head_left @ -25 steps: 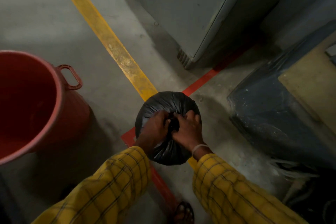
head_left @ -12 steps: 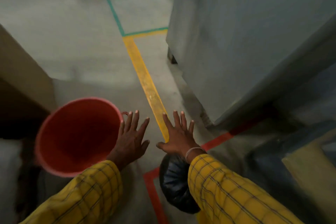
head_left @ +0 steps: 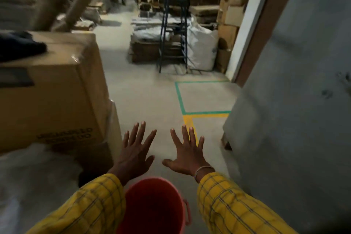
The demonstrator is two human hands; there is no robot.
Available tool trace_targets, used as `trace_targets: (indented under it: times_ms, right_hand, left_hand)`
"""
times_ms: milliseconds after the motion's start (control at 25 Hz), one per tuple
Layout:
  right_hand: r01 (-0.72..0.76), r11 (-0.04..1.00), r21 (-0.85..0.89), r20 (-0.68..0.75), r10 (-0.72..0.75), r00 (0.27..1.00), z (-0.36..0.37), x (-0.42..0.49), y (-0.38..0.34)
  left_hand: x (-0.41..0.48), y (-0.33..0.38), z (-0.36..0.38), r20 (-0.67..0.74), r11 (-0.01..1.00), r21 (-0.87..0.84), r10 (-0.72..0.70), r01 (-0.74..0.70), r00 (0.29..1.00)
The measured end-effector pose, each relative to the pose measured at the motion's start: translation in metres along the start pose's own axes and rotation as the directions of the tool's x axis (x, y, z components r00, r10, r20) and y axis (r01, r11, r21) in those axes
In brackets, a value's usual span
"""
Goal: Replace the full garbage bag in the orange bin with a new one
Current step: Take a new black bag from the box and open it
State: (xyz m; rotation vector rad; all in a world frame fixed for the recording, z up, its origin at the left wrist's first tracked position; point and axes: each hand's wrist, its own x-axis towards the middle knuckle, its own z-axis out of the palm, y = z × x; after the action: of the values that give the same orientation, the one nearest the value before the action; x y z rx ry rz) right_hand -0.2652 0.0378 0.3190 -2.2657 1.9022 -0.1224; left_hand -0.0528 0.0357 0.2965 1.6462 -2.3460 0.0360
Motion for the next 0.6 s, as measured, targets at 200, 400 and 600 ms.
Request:
trace_targets:
  times_ms: [200, 400, 600]
  right_hand:
    - [0.116, 0.993, -0.025, -0.071, -0.118, 0.990, -0.108, 0.079, -0.117]
    - [0.208, 0.975, -0.075, -0.159, -0.218, 0.963, -0.208, 0.136, -0.218]
    - [0.272, 0.955, -0.120, -0.198, -0.291, 0.936, -0.284, 0.171, -0.291]
  left_hand:
    - [0.039, -0.102, -0.139, -0.113, 0.995, 0.087, -0.043, 0.054, 0.993]
    - [0.062, -0.180, -0.259, -0.175, 0.975, 0.174, -0.106, 0.137, 0.979]
    - [0.073, -0.235, -0.337, -0.228, 0.947, 0.226, -0.178, 0.230, 0.957]
